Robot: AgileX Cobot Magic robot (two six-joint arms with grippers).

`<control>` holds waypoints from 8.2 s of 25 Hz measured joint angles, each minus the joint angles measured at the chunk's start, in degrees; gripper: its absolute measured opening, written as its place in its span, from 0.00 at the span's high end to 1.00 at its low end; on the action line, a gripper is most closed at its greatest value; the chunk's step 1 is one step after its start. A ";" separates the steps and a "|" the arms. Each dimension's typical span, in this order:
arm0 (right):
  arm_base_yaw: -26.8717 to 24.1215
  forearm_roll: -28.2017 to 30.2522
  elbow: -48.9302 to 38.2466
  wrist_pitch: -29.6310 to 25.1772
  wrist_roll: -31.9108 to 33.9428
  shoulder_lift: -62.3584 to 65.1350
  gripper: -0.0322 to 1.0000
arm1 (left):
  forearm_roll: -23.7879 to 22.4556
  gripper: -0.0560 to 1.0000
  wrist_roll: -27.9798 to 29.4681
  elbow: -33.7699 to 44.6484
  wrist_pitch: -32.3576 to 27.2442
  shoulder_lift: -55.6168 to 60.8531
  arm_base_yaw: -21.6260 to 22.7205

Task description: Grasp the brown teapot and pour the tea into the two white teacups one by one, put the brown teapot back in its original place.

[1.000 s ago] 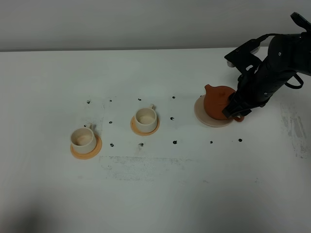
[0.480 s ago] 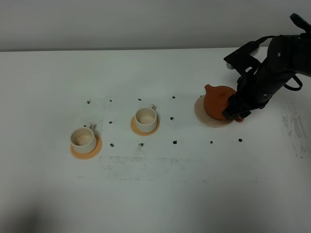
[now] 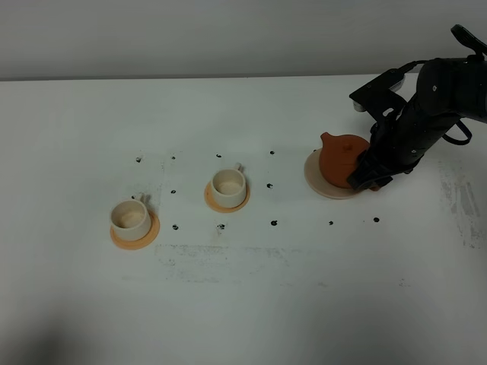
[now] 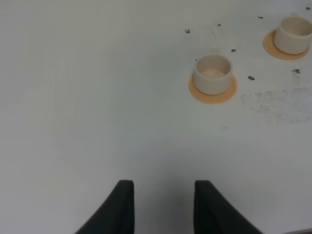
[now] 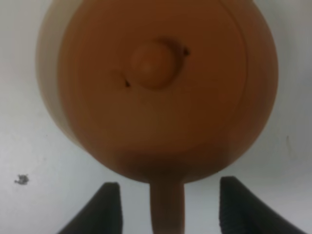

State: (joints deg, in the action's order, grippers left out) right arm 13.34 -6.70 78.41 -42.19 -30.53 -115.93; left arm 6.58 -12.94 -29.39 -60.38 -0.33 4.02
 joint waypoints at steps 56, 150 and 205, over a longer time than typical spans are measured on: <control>18.80 7.79 -3.53 8.08 4.00 16.49 0.89 | 0.00 0.66 0.00 0.00 0.00 0.00 0.00; 27.96 45.69 -3.53 2.88 16.16 4.62 0.89 | 0.00 0.66 -0.16 0.00 0.00 0.00 0.00; 28.54 56.29 -3.53 4.22 13.87 4.56 0.89 | 0.00 0.66 -0.23 0.00 0.00 0.00 0.00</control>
State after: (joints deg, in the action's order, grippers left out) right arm 41.87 49.60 74.88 -37.97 -16.66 -111.36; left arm 6.58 -13.17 -29.39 -60.38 -0.33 4.02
